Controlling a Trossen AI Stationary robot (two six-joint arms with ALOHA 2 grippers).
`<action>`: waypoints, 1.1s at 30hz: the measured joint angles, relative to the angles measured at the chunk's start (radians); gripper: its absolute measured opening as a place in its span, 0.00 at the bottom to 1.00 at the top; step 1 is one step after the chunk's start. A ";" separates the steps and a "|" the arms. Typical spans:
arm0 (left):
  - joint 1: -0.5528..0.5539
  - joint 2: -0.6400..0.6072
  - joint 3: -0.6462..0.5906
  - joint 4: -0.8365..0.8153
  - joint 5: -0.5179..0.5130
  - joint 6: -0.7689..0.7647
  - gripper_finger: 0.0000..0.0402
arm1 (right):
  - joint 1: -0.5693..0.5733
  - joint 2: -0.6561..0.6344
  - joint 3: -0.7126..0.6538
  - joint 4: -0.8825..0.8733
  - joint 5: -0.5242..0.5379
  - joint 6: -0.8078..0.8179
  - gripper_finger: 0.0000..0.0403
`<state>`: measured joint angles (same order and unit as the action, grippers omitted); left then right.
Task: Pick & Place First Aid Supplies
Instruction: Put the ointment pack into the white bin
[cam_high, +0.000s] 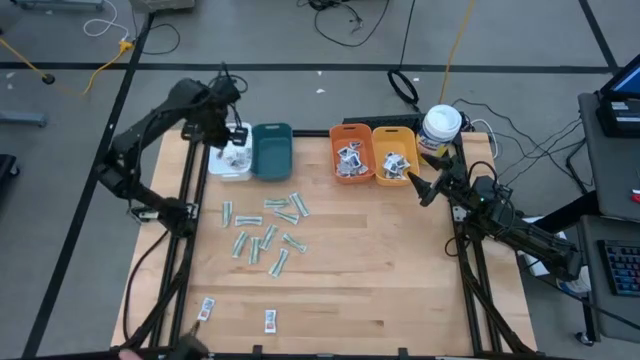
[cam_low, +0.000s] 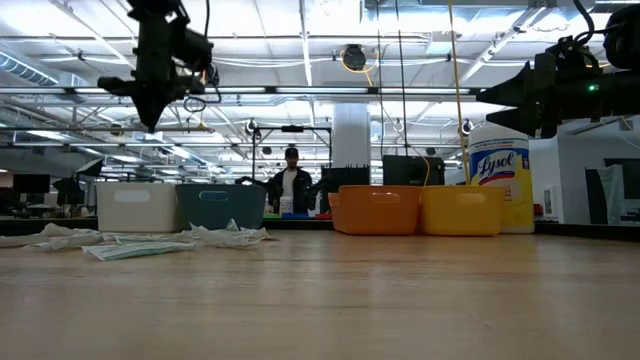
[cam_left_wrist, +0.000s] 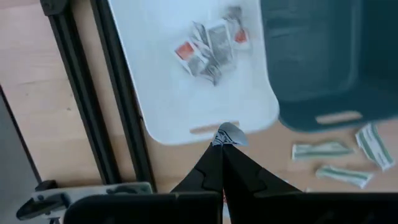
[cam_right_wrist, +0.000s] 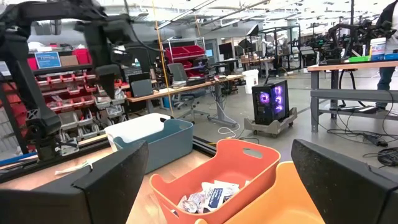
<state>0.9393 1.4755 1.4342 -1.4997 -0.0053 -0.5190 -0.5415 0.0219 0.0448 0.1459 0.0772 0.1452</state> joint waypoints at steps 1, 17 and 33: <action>0.025 0.013 0.000 0.010 0.006 0.016 0.00 | 0.000 0.000 0.000 0.000 0.000 0.000 0.97; 0.134 0.282 -0.006 0.231 -0.059 0.073 0.00 | 0.000 0.000 0.000 0.000 0.000 0.000 0.97; 0.133 0.295 -0.221 0.455 0.013 0.047 0.04 | 0.000 0.000 0.000 0.000 0.000 0.000 0.97</action>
<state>1.0721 1.7706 1.2133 -1.0451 0.0074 -0.4725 -0.5411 0.0219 0.0452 0.1459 0.0772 0.1452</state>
